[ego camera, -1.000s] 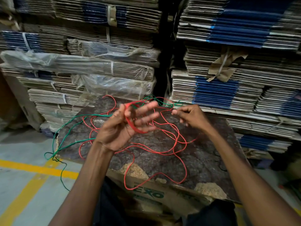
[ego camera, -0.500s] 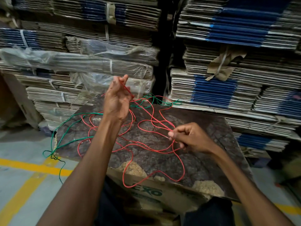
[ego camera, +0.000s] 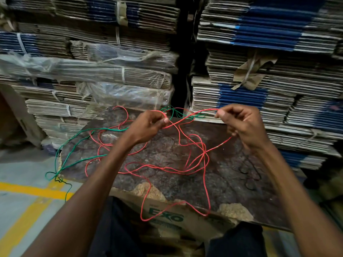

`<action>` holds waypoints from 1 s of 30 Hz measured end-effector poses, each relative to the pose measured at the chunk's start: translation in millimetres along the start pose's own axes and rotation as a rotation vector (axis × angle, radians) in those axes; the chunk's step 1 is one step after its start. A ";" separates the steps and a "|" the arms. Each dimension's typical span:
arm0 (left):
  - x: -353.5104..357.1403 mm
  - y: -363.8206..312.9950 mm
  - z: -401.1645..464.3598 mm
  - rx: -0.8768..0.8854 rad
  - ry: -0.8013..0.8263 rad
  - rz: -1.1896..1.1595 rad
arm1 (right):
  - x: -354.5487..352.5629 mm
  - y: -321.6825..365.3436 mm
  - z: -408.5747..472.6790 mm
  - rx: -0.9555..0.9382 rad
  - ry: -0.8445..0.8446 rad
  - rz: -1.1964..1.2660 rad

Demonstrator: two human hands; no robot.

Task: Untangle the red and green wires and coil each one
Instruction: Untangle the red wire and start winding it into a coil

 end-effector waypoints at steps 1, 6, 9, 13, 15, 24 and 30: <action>3.5 2.0 -4.4 -0.023 0.038 -0.034 | -2.5 0.6 6.6 -0.036 -0.037 -0.060; 15.7 0.0 -31.6 -0.128 0.154 -0.367 | -6.4 -14.0 35.7 -0.113 -0.131 -0.284; 22.1 -10.6 -47.3 -0.193 0.220 -0.625 | 0.0 -26.1 44.9 -0.102 -0.147 -0.326; 23.7 -31.3 -58.6 -0.199 0.294 -1.000 | 11.8 -32.6 48.0 -0.063 -0.173 -0.284; 18.4 -42.7 -59.1 -0.169 0.266 -1.152 | 16.5 -37.3 48.3 -0.037 -0.175 -0.215; -10.1 -63.4 -39.0 0.100 0.240 -1.638 | 25.4 -81.3 17.1 0.257 -0.132 -0.050; -23.8 -54.8 -14.4 0.121 0.013 -1.604 | 46.7 -92.8 -24.7 0.392 0.041 -0.117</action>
Point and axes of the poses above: each hand's wrist, its own z-axis towards the middle knuckle, its own x-axis out of the palm, y = z × x, the point moved 7 cm from there along z, towards the middle knuckle, and after that the axes turned 3 degrees about -y, right-handed, at the moved point
